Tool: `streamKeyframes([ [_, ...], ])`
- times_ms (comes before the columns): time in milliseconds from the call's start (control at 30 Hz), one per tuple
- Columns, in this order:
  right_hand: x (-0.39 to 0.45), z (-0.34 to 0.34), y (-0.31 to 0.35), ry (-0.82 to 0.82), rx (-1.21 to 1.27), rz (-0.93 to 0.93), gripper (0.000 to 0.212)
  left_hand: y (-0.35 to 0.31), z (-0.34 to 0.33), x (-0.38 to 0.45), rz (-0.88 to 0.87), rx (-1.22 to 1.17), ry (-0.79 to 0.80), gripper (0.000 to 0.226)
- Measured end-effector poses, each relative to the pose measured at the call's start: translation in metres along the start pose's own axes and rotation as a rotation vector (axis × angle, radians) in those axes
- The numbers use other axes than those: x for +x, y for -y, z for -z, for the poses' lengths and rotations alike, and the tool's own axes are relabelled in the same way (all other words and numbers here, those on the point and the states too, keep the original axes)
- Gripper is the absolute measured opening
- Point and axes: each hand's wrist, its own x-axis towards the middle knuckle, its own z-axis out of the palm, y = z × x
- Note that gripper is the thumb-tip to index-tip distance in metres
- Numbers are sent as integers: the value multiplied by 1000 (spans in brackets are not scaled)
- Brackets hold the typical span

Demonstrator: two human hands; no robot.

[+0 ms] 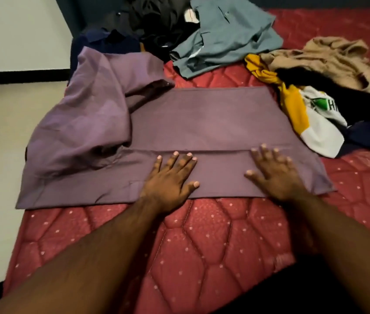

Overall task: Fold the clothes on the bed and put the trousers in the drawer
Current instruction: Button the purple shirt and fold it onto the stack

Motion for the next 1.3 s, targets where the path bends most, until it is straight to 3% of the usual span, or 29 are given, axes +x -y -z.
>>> streamKeyframes([
  [100,3,-1,-31,-73,2,-126,91,1,-1,2,12,14,5,83],
  [267,-10,5,-23,-13,-7,-85,87,2,1,-1,-18,59,39,99],
  [400,-25,20,-56,83,72,-284,85,52,-1,-44,21,98,61,86],
  [467,-26,30,-54,129,32,-378,78,85,-4,-81,128,116,-63,74],
  [567,-33,47,9,-48,-128,-265,52,99,6,-116,201,262,-155,61],
  [667,-55,39,74,-5,-115,-98,58,93,12,-128,126,379,-135,52],
  [800,-82,7,109,152,-66,127,99,82,31,-127,296,61,-127,36],
  [900,-83,3,116,98,64,123,91,77,38,-125,401,-328,-397,34],
  [967,-80,5,110,52,195,66,82,81,36,-124,358,-426,-481,25],
  [1067,-70,6,87,-60,229,0,75,93,19,-137,367,-524,-417,37],
  [1167,-61,0,74,-143,165,-38,68,105,10,-152,521,-654,-413,56],
  [1300,-57,0,64,-133,65,-133,63,111,7,-148,535,-490,-386,43],
])
